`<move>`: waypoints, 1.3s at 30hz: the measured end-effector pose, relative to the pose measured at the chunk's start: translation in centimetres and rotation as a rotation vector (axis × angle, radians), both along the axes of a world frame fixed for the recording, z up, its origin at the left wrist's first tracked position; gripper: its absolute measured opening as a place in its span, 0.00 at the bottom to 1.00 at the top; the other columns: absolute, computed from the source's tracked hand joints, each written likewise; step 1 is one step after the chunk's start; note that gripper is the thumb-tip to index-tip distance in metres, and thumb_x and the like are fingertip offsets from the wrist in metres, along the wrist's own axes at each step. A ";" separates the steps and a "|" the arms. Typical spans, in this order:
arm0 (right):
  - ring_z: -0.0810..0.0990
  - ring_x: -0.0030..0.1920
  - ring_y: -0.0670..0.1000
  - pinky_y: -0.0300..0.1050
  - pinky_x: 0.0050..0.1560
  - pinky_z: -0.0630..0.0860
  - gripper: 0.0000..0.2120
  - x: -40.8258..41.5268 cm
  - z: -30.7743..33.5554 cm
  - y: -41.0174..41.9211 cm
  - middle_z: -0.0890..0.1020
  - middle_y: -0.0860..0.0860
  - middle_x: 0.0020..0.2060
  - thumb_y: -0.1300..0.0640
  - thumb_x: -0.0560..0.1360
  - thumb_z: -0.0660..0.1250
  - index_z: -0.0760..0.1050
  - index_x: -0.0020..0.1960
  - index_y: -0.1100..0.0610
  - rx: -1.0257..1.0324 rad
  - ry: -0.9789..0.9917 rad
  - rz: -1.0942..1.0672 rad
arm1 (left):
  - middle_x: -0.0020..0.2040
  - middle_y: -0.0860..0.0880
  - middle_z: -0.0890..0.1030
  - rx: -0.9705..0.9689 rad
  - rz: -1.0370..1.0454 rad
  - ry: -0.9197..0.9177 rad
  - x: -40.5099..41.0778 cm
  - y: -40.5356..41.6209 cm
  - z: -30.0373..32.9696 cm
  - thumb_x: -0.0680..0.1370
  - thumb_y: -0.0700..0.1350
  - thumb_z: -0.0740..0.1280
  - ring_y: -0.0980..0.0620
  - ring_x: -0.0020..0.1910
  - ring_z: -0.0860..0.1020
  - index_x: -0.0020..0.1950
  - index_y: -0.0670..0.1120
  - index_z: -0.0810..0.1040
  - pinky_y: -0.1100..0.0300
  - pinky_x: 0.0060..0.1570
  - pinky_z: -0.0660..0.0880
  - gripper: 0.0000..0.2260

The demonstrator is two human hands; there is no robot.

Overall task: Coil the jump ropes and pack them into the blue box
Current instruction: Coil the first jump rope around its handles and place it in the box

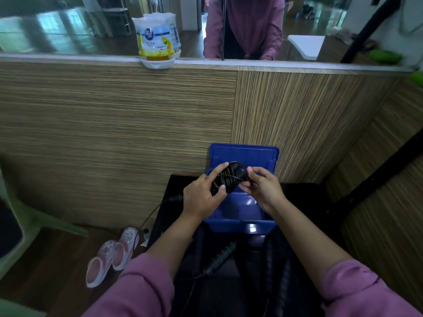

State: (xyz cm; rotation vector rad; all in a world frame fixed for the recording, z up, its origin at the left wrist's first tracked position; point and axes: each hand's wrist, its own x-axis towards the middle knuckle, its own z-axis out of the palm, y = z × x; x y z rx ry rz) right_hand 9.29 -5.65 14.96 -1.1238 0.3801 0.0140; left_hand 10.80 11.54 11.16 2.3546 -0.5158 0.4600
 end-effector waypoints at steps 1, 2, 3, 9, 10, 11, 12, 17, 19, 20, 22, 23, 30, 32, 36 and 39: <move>0.78 0.27 0.46 0.43 0.37 0.81 0.05 0.1 0.1 0.0 0.78 0.56 0.35 0.62 0.80 0.61 0.73 0.48 0.63 -0.011 0.022 0.004 | 0.43 0.51 0.81 -0.001 -0.010 -0.006 0.0 0.0 -0.1 0.75 0.64 0.52 0.55 0.38 0.78 0.72 0.66 0.60 0.57 0.35 0.75 0.24; 0.76 0.27 0.46 0.42 0.36 0.81 0.05 0.1 0.2 0.0 0.77 0.56 0.35 0.62 0.80 0.61 0.74 0.48 0.63 -0.019 0.049 0.008 | 0.44 0.52 0.81 -0.002 -0.015 -0.008 -0.1 0.0 -0.2 0.75 0.66 0.51 0.55 0.39 0.78 0.71 0.66 0.61 0.56 0.36 0.76 0.24; 0.76 0.27 0.47 0.42 0.36 0.80 0.05 0.1 0.3 -0.1 0.77 0.56 0.35 0.62 0.80 0.61 0.74 0.49 0.63 -0.026 0.081 0.012 | 0.45 0.52 0.82 -0.007 -0.012 -0.005 -0.1 -0.1 -0.2 0.75 0.69 0.49 0.56 0.40 0.79 0.71 0.66 0.62 0.55 0.38 0.77 0.25; 0.81 0.39 0.53 0.43 0.36 0.79 0.03 0.2 1.5 -0.4 0.81 0.56 0.42 0.61 0.77 0.65 0.77 0.48 0.59 -0.025 0.250 -0.005 | 0.48 0.52 0.82 -0.017 0.045 0.014 -0.7 -0.7 0.1 0.73 0.72 0.50 0.54 0.45 0.80 0.69 0.63 0.68 0.56 0.42 0.77 0.28; 0.81 0.38 0.52 0.43 0.35 0.79 0.03 0.2 1.5 -0.4 0.81 0.56 0.42 0.61 0.77 0.66 0.77 0.48 0.59 -0.025 0.266 -0.007 | 0.49 0.52 0.83 -0.019 0.045 0.014 -0.7 -0.8 0.1 0.73 0.71 0.51 0.54 0.45 0.81 0.69 0.63 0.68 0.56 0.42 0.77 0.27; 0.81 0.37 0.52 0.43 0.33 0.79 0.03 0.2 1.5 -0.5 0.81 0.57 0.42 0.61 0.76 0.66 0.77 0.49 0.59 -0.032 0.278 -0.006 | 0.49 0.52 0.83 -0.017 0.044 0.014 -0.7 -0.9 0.1 0.73 0.70 0.52 0.54 0.45 0.81 0.68 0.63 0.68 0.55 0.42 0.78 0.27; 0.80 0.36 0.51 0.42 0.31 0.79 0.03 0.2 1.5 -0.6 0.81 0.57 0.42 0.62 0.77 0.66 0.77 0.49 0.59 -0.041 0.290 -0.001 | 0.49 0.52 0.83 -0.011 0.043 0.014 -0.7 -0.9 0.1 0.73 0.70 0.52 0.54 0.44 0.81 0.68 0.62 0.69 0.55 0.41 0.78 0.26; 0.81 0.37 0.54 0.43 0.30 0.80 0.04 -0.2 1.9 -0.6 0.81 0.59 0.44 0.63 0.78 0.64 0.76 0.51 0.62 -0.073 0.272 -0.011 | 0.47 0.52 0.83 -0.001 0.055 0.002 -0.7 -1.0 0.1 0.74 0.69 0.51 0.53 0.43 0.81 0.67 0.60 0.71 0.54 0.40 0.78 0.27; 0.81 0.36 0.55 0.43 0.30 0.81 0.04 -0.4 1.9 -0.5 0.81 0.58 0.45 0.63 0.78 0.64 0.76 0.51 0.62 -0.114 0.206 -0.056 | 0.47 0.52 0.83 0.001 0.054 -0.001 -0.6 -1.1 0.4 0.74 0.69 0.52 0.53 0.43 0.81 0.67 0.59 0.72 0.54 0.40 0.78 0.27; 0.81 0.36 0.56 0.43 0.30 0.81 0.03 -0.4 1.9 -0.6 0.81 0.59 0.46 0.64 0.77 0.65 0.76 0.50 0.62 -0.153 0.172 -0.077 | 0.46 0.52 0.83 0.004 0.050 -0.001 -0.6 -1.2 0.5 0.74 0.68 0.52 0.52 0.43 0.81 0.67 0.59 0.72 0.54 0.41 0.78 0.26; 0.81 0.36 0.56 0.43 0.30 0.81 0.03 -0.5 1.9 -0.6 0.81 0.59 0.47 0.65 0.77 0.65 0.77 0.50 0.63 -0.191 0.121 -0.093 | 0.46 0.52 0.83 0.012 0.050 -0.004 -0.5 -1.3 0.8 0.74 0.68 0.51 0.52 0.42 0.81 0.66 0.59 0.72 0.55 0.40 0.77 0.27; 0.81 0.36 0.56 0.43 0.30 0.81 0.03 -0.6 1.9 -0.7 0.81 0.60 0.47 0.66 0.77 0.64 0.77 0.49 0.64 -0.180 0.116 -0.090 | 0.45 0.52 0.83 0.012 0.053 -0.006 -0.5 -1.4 0.9 0.73 0.68 0.51 0.52 0.42 0.81 0.66 0.59 0.73 0.55 0.40 0.77 0.27; 0.82 0.38 0.56 0.44 0.34 0.82 0.06 -0.8 2.2 -0.9 0.81 0.60 0.41 0.71 0.77 0.61 0.76 0.45 0.65 -0.127 0.152 -0.076 | 0.42 0.53 0.83 -0.009 0.098 0.010 -0.9 -1.8 1.5 0.72 0.70 0.50 0.53 0.40 0.80 0.63 0.57 0.75 0.61 0.37 0.69 0.29; 0.83 0.39 0.56 0.44 0.36 0.83 0.07 -0.8 2.1 -0.9 0.82 0.61 0.42 0.71 0.77 0.61 0.77 0.47 0.66 -0.097 0.108 -0.078 | 0.39 0.54 0.81 -0.028 0.130 0.025 -0.9 -1.8 1.8 0.71 0.71 0.49 0.53 0.40 0.79 0.61 0.57 0.75 0.62 0.37 0.66 0.29; 0.85 0.38 0.54 0.42 0.39 0.83 0.06 -0.6 1.6 -0.6 0.83 0.61 0.40 0.73 0.76 0.62 0.77 0.49 0.68 -0.078 0.061 -0.132 | 0.35 0.56 0.76 -0.064 0.155 0.034 -0.7 -2.1 2.5 0.71 0.71 0.49 0.54 0.38 0.78 0.59 0.56 0.76 0.61 0.36 0.64 0.29; 0.82 0.34 0.51 0.42 0.42 0.82 0.04 -0.1 1.4 0.1 0.80 0.60 0.33 0.72 0.75 0.63 0.77 0.45 0.70 -0.050 0.063 -0.131 | 0.31 0.57 0.74 -0.096 0.172 0.036 -0.6 -2.4 2.9 0.71 0.70 0.49 0.55 0.34 0.74 0.54 0.52 0.74 0.61 0.35 0.63 0.28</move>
